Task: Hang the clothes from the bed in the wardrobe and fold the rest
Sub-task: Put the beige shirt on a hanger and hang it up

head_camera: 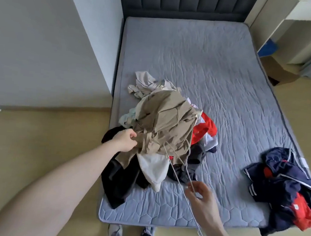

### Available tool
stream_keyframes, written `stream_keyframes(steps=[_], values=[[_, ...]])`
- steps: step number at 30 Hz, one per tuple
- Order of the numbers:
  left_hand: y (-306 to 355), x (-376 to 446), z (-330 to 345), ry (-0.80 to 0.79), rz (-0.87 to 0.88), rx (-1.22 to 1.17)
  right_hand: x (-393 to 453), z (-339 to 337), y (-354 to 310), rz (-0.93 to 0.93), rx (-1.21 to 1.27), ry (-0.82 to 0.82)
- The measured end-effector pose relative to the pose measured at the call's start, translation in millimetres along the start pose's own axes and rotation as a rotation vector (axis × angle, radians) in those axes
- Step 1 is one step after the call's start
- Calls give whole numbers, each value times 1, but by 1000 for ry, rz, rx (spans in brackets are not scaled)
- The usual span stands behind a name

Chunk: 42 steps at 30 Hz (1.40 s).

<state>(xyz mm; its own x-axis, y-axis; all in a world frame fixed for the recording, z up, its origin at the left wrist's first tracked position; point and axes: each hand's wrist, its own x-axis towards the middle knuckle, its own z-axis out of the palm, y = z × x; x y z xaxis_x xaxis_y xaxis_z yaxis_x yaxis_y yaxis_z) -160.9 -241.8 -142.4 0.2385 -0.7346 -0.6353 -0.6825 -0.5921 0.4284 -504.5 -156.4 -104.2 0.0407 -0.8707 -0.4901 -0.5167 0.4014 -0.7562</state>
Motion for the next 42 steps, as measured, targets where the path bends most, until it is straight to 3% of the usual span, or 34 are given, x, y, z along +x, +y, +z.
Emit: stream_keyframes(steps=[4,10,17,23,26,28,30,33,37,42], values=[[-80,2,95,-129,-140,164,20,19,27,52,7,-60],[-164,4,219,-334,-282,171,48,52,73,61,9,-95],[-211,44,299,-454,-364,222,69,90,124,44,28,-100],[-241,65,331,-414,-387,263,76,112,157,49,38,-94],[-245,54,319,-203,-309,116,70,116,156,44,40,-95],[-243,41,306,57,-306,-125,66,116,154,39,32,-93],[-238,22,281,209,-335,-416,53,114,141,35,34,-91],[-218,-5,238,183,-327,-666,28,112,114,22,33,-125],[-183,-40,165,203,-121,-590,-9,104,67,-21,23,-147],[-126,-88,63,369,140,-583,-56,98,9,-112,11,-159]])
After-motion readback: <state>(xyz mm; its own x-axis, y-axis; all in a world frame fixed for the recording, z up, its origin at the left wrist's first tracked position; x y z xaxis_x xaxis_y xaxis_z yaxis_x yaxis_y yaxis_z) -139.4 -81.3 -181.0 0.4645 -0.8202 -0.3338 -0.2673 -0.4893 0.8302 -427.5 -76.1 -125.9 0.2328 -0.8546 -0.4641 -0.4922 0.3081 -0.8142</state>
